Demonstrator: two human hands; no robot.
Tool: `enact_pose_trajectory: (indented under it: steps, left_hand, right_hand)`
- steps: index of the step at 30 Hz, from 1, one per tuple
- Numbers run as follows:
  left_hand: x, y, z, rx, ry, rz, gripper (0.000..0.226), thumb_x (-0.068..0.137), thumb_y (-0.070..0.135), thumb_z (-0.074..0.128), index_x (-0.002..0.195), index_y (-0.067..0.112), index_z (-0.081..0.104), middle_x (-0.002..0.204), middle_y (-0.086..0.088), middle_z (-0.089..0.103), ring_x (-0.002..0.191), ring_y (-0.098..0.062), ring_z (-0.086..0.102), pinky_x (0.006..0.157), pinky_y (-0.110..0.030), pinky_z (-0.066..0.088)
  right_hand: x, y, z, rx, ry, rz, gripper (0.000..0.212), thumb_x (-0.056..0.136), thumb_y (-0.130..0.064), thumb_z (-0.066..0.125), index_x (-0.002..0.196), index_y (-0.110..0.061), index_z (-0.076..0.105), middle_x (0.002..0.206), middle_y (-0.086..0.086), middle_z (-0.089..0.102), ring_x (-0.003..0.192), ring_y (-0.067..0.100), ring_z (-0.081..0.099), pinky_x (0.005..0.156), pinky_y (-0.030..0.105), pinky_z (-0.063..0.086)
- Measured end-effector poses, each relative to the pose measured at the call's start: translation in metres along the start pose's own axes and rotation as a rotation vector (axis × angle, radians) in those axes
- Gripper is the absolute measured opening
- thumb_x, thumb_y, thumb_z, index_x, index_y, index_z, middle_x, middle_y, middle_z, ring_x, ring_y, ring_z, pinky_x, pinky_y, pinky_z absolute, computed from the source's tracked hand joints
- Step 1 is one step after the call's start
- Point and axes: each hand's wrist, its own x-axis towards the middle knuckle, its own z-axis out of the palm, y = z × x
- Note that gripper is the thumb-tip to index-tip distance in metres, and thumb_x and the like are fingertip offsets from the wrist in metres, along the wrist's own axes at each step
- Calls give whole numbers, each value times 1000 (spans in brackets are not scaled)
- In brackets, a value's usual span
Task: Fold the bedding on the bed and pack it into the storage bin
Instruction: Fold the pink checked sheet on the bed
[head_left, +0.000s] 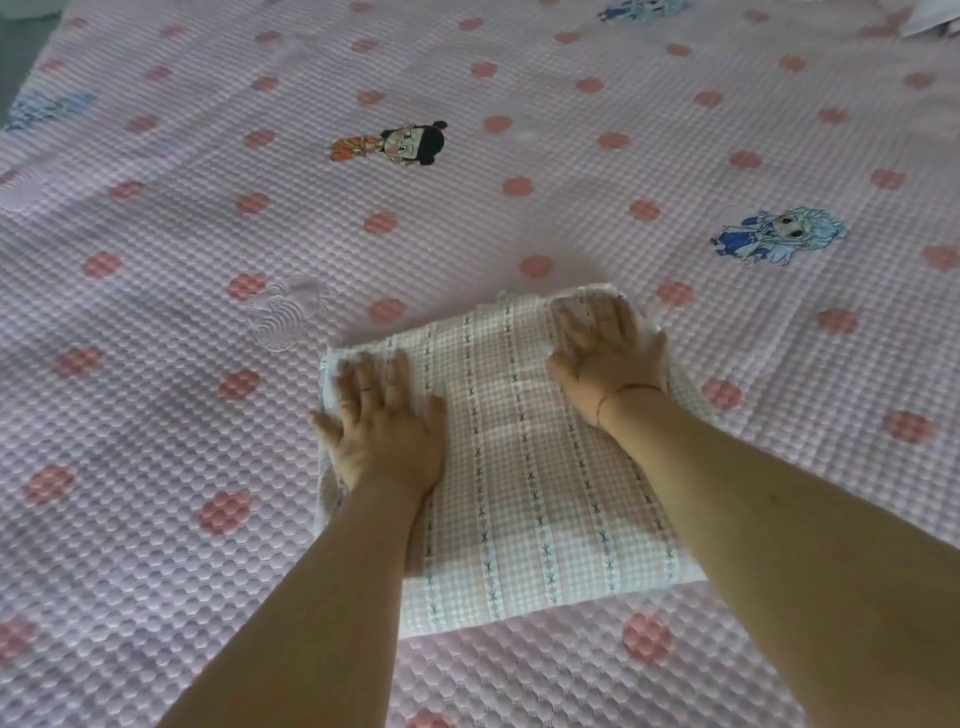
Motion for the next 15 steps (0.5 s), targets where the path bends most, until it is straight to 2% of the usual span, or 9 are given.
enact_pose_trajectory:
  steps: [3,5,8,11,13,15]
  left_hand:
    - [-3,-4,-8,-86,-7,-136,75,88,71,-3,151,33,-18,161,-3,-19,147,-32,-14,117,-57,0]
    - [-10,-7,-11,-120,20,-234,78,87,73,0,152,32,-15,162,-10,-1,146,-35,6,115,-55,15]
    - [-22,-6,-16,-173,20,-350,86,87,74,7,154,22,-6,151,-19,24,134,-38,32,99,-53,38]
    - [-25,-9,-18,-282,-17,-391,86,90,72,14,154,16,2,143,-23,40,126,-42,45,94,-51,43]
    - [-25,-16,-22,-397,-40,-369,76,95,63,19,151,11,12,136,-21,50,123,-41,49,96,-48,41]
    - [-27,-25,-27,-571,-56,-345,65,100,52,23,145,6,25,135,-23,52,121,-41,50,97,-46,40]
  right_hand:
    - [0,11,-7,198,-91,187,66,89,-69,10,146,-44,-13,160,2,-6,146,31,3,110,61,19]
    - [-9,24,-6,277,-96,289,74,84,-76,12,147,-44,-9,155,8,15,138,36,23,106,57,29]
    - [-28,38,3,422,-123,351,81,80,-81,17,149,-42,-3,143,15,41,124,39,45,99,47,38]
    - [-37,44,4,660,-160,341,85,78,-83,25,150,-40,7,144,8,45,122,36,49,97,43,38]
    - [-42,46,0,765,-137,324,81,80,-79,34,148,-38,20,144,5,46,124,33,49,98,41,38]
    - [-52,45,-5,833,-102,303,73,84,-71,41,145,-33,33,139,5,51,119,30,51,93,37,39]
